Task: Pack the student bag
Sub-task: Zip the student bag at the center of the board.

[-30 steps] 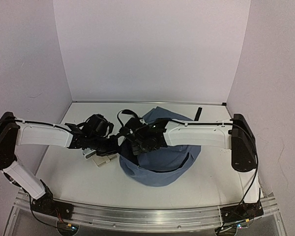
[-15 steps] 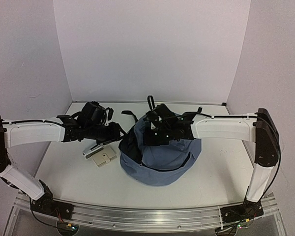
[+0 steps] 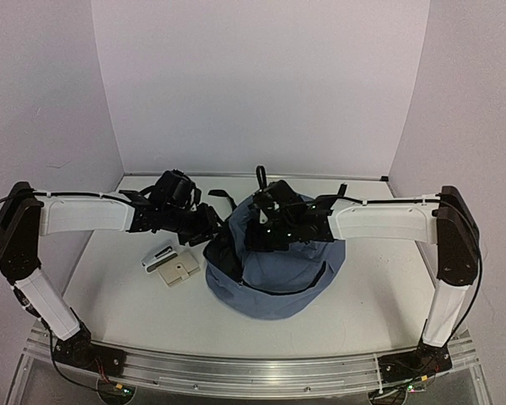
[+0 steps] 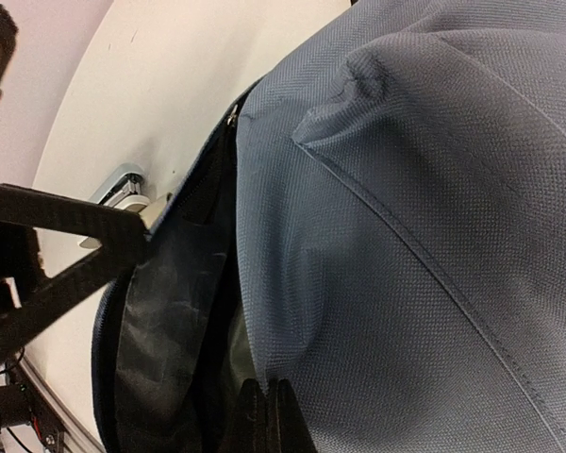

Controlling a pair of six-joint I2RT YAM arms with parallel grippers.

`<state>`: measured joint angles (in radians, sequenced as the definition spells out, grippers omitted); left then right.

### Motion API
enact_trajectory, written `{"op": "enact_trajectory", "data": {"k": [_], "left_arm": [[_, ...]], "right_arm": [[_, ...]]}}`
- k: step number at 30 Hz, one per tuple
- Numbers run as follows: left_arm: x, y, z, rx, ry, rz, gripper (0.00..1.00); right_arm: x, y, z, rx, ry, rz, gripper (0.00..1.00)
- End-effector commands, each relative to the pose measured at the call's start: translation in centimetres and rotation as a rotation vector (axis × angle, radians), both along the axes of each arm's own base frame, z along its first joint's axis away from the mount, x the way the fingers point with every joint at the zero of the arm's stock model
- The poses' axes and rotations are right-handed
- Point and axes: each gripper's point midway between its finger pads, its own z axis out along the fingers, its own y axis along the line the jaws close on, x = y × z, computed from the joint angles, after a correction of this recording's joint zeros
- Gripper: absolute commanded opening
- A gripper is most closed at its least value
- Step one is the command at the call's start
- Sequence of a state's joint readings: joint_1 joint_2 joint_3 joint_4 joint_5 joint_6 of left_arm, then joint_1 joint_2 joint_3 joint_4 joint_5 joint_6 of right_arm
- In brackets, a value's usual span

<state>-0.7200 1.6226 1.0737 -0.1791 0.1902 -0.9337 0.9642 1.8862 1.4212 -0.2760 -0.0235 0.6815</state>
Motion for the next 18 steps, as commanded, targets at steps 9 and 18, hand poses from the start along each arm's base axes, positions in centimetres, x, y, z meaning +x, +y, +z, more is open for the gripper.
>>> {"op": "enact_trajectory", "data": {"k": [9,18], "left_arm": [[2.6,-2.1,0.0,-0.125,0.033,0.015,0.38],[4.2,-2.1,-0.4,-0.131,0.023,0.035,0.35]], "right_arm": [[0.3,1.0,4.5,0.130,-0.061,0.008,0.00],[0.3,1.1,4.2,0.130,-0.056,0.010,0.00]]}}
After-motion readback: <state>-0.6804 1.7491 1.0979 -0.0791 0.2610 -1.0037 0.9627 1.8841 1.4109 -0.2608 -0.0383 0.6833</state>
